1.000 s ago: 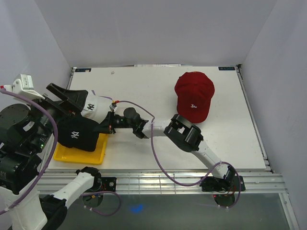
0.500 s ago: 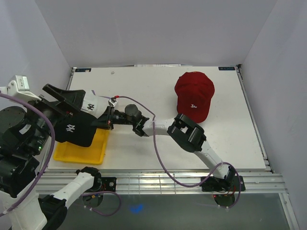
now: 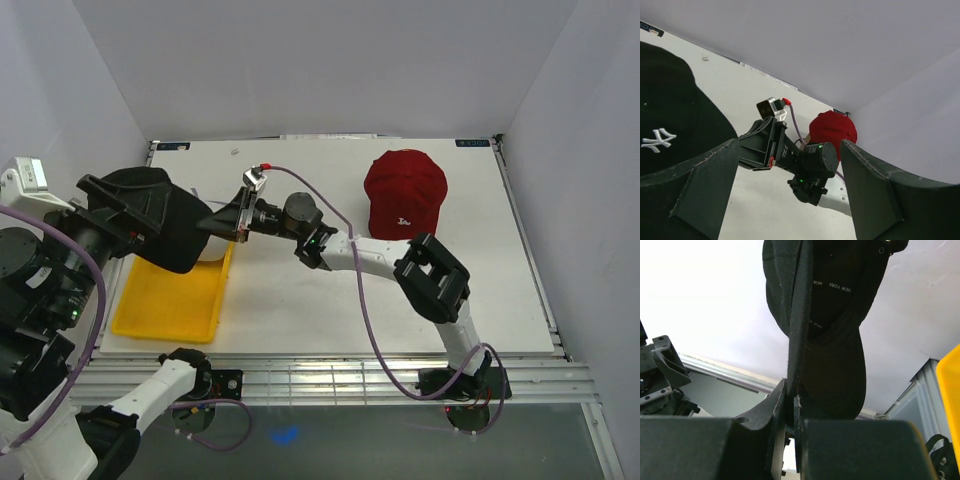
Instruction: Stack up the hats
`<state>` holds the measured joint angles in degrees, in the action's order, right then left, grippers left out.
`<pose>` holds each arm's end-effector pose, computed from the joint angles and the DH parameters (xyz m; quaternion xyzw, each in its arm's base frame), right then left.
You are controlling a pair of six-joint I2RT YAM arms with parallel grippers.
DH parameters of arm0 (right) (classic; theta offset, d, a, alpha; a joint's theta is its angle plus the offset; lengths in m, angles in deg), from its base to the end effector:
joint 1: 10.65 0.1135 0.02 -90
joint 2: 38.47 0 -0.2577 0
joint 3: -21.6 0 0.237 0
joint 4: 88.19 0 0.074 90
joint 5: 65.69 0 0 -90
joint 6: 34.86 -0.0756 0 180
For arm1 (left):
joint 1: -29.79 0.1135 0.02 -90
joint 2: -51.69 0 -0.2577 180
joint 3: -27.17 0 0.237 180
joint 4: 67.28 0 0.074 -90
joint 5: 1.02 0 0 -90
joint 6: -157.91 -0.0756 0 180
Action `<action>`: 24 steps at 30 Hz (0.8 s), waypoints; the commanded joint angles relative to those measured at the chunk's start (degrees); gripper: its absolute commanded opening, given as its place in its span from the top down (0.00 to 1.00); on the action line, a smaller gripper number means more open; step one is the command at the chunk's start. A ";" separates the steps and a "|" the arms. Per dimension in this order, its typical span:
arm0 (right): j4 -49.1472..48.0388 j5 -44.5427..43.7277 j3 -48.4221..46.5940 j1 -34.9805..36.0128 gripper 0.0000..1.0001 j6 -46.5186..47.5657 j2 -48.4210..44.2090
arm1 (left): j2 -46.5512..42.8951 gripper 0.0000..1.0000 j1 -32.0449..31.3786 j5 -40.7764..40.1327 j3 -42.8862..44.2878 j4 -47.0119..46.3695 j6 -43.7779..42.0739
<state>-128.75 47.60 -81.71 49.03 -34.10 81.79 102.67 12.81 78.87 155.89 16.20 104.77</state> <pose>0.2306 0.4536 0.3244 -0.0265 0.5616 0.8192 0.1131 0.0572 -0.0036 0.5305 -0.1857 0.7174 -0.2443 0.6254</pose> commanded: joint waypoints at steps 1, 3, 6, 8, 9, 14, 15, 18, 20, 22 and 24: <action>0.45 -2.72 3.10 -3.07 0.92 3.09 -7.05 | 1.66 0.09 0.01 -0.88 2.39 -0.61 -1.09; 2.22 -4.21 5.40 -5.36 0.92 5.37 -11.69 | 1.84 0.09 0.01 -0.88 3.01 -0.79 -1.09; 3.45 -6.14 11.19 -9.57 0.92 6.17 -18.02 | 2.54 0.09 0.01 -0.61 3.27 -1.14 -1.00; 2.93 -6.94 16.10 -13.34 0.92 5.91 -21.20 | 2.81 0.09 -0.08 -0.35 3.10 -1.40 -0.92; 2.49 -7.72 17.61 -14.93 0.92 5.82 -24.26 | 2.89 0.09 0.01 -0.18 2.92 -1.40 -0.83; 1.26 -10.36 27.19 -24.32 0.92 5.12 -35.51 | 3.16 0.09 0.01 0.53 2.13 -1.76 -0.56; 1.08 -11.67 30.86 -25.74 0.92 4.86 -37.11 | 3.16 0.09 0.01 0.62 2.13 -1.76 -0.56; 0.12 -16.07 39.99 -30.40 0.92 3.45 -44.75 | 3.51 0.09 0.01 1.23 2.04 -2.02 -0.56; 0.55 -19.84 44.41 -33.83 0.92 3.36 -50.97 | 3.77 0.09 -0.08 2.02 1.69 -2.11 -0.56; 1.08 -22.05 49.84 -35.94 0.92 2.66 -54.51 | 3.86 0.09 0.01 2.55 1.34 -2.37 -0.48; 1.08 -25.20 52.77 -38.49 0.92 2.05 -58.82 | 3.77 0.09 0.01 3.42 0.56 -2.55 -0.30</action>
<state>-124.03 29.55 -32.02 12.84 -30.64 27.96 105.69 12.81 80.29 157.42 14.67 104.55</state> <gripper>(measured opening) 0.111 0.908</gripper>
